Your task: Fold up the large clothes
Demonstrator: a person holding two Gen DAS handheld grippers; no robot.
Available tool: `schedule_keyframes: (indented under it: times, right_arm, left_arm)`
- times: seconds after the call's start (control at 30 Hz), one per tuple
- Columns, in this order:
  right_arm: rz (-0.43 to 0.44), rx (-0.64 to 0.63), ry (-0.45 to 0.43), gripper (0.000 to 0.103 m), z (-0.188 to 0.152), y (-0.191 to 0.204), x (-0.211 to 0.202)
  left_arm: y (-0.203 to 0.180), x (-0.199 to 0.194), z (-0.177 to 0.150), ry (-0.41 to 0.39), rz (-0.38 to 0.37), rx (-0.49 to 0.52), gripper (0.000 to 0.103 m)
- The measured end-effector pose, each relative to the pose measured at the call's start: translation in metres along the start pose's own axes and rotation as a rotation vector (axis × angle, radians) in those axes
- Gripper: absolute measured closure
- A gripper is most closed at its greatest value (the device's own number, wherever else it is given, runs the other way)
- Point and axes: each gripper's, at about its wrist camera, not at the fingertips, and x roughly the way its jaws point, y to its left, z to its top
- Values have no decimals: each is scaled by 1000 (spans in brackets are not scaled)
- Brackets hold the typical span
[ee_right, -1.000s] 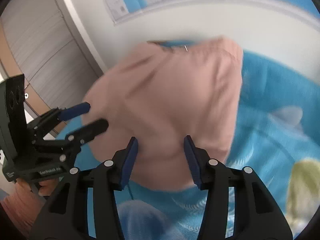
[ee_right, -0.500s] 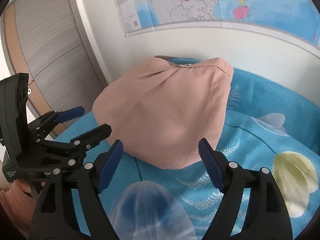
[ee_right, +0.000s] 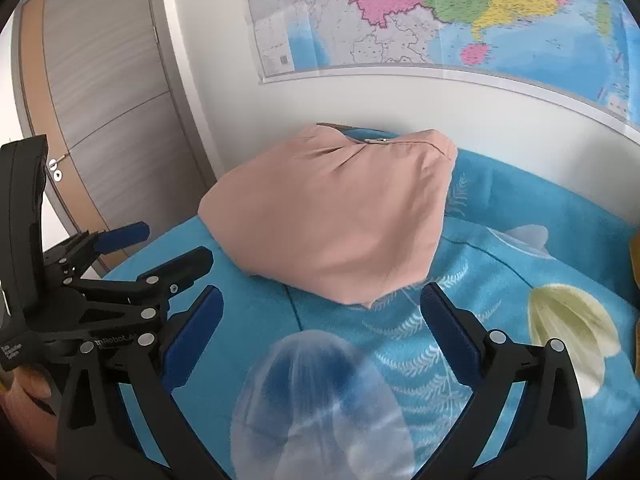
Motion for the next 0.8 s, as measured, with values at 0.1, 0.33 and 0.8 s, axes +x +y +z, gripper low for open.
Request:
schedule_keyframes:
  times: [0.1, 0.33, 0.8]
  right_arm:
    - [1, 10, 3, 6, -5, 2, -6]
    - [8, 18, 1, 6, -13, 5, -17]
    - [19, -8, -22, 6, -16, 16, -31]
  left_arm:
    - [-1, -6, -6, -1, 11, -11, 6]
    - [1, -16, -12, 5, 9, -43, 6]
    - [2, -35, -13, -22, 5, -67, 6]
